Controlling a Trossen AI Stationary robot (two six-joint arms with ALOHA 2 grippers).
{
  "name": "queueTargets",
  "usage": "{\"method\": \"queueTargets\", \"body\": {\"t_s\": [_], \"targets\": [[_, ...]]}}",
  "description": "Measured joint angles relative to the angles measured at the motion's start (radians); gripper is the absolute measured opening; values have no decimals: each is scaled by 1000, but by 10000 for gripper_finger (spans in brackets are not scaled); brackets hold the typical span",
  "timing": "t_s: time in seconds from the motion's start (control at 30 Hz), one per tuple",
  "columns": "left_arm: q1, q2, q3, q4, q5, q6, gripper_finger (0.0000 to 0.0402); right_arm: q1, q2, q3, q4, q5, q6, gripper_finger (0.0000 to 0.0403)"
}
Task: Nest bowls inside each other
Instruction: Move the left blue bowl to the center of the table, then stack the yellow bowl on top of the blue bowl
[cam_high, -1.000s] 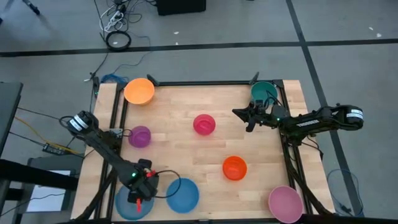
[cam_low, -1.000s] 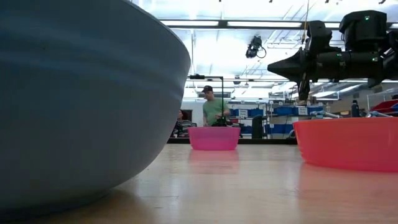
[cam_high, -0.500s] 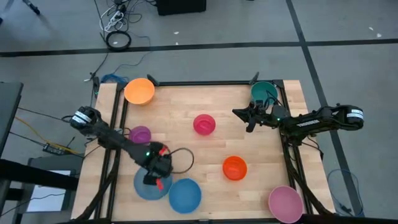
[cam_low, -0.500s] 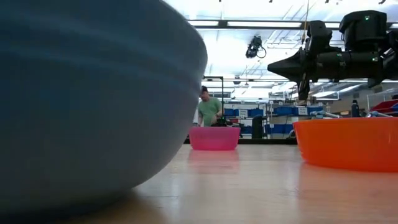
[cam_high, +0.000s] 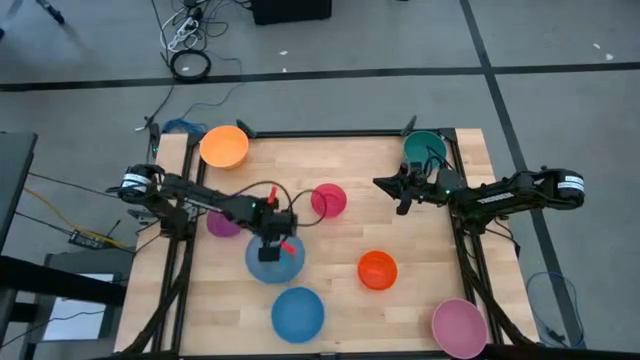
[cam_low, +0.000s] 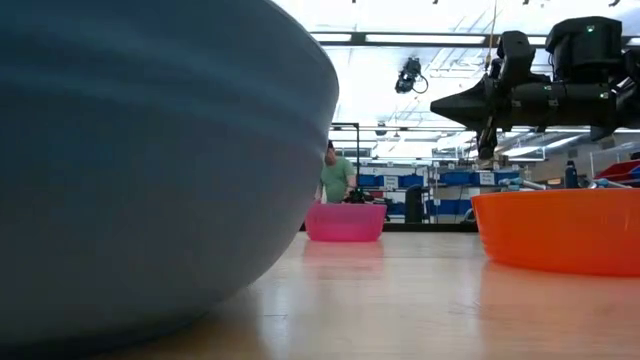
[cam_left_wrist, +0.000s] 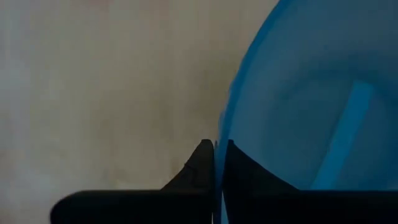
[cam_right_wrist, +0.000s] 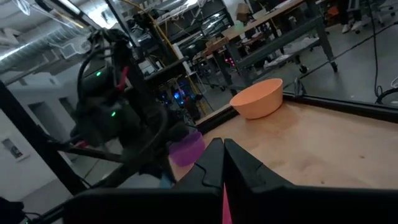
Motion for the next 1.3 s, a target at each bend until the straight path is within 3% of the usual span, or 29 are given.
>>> {"method": "queueTargets", "body": {"t_s": [0.17,0.87,1.0,1.3], "targets": [[50,1,37,84,-24,45,16,-1,0,0,0,-8,0,0],[81,2,50,64,41,68,25,-1,0,0,0,-21,18,0],[73,3,50,61,48,46,57,-1,0,0,-4,-66,18,0],[41,3,50,72,36,-13,184,-1,0,0,-22,-131,17,0]]}}
